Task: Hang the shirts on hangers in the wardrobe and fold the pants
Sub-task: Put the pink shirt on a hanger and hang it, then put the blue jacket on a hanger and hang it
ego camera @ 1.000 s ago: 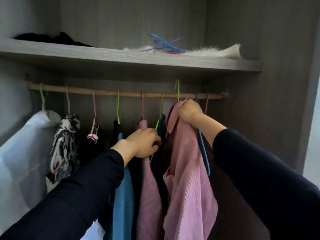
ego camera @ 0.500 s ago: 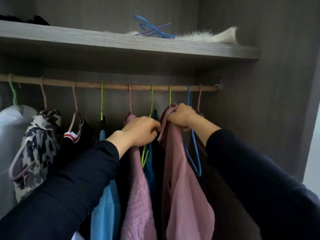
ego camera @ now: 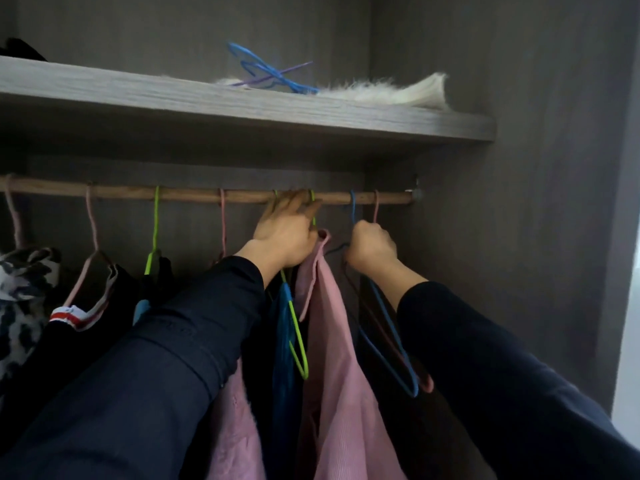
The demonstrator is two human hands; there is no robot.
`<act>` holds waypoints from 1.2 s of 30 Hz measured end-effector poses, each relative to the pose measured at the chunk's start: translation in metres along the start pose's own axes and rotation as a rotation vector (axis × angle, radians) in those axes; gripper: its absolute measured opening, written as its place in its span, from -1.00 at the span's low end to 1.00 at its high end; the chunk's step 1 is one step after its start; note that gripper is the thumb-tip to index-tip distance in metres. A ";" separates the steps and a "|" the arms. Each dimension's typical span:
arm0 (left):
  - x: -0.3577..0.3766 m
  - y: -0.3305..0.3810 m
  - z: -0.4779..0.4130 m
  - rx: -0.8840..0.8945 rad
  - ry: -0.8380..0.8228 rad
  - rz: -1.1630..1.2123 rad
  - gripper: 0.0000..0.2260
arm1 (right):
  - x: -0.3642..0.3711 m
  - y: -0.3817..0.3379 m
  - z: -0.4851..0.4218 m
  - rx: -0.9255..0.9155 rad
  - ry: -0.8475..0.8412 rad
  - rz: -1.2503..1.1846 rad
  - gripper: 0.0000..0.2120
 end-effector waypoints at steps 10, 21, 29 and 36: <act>0.008 0.000 -0.003 0.021 0.083 -0.020 -0.42 | -0.011 -0.007 0.003 0.019 0.032 -0.429 -0.88; -0.002 0.029 0.060 -0.051 0.031 0.204 -0.57 | -0.015 0.018 0.099 0.046 0.056 -0.354 -0.84; -0.022 0.102 0.167 0.044 0.060 0.455 -0.60 | -0.048 0.052 0.254 0.160 0.018 -0.206 -0.79; -0.007 0.207 0.297 0.096 -0.044 0.742 -0.55 | -0.102 0.111 0.416 0.386 0.009 -0.264 -0.89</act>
Point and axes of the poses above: each hand's wrist, its own z-axis away from the middle knuckle, its own x-axis out of the palm, y = z × x, the point moved 7 cm from there along -z, towards the middle knuckle, and after that the axes turned 1 degree about -x, right-handed, at the moved point
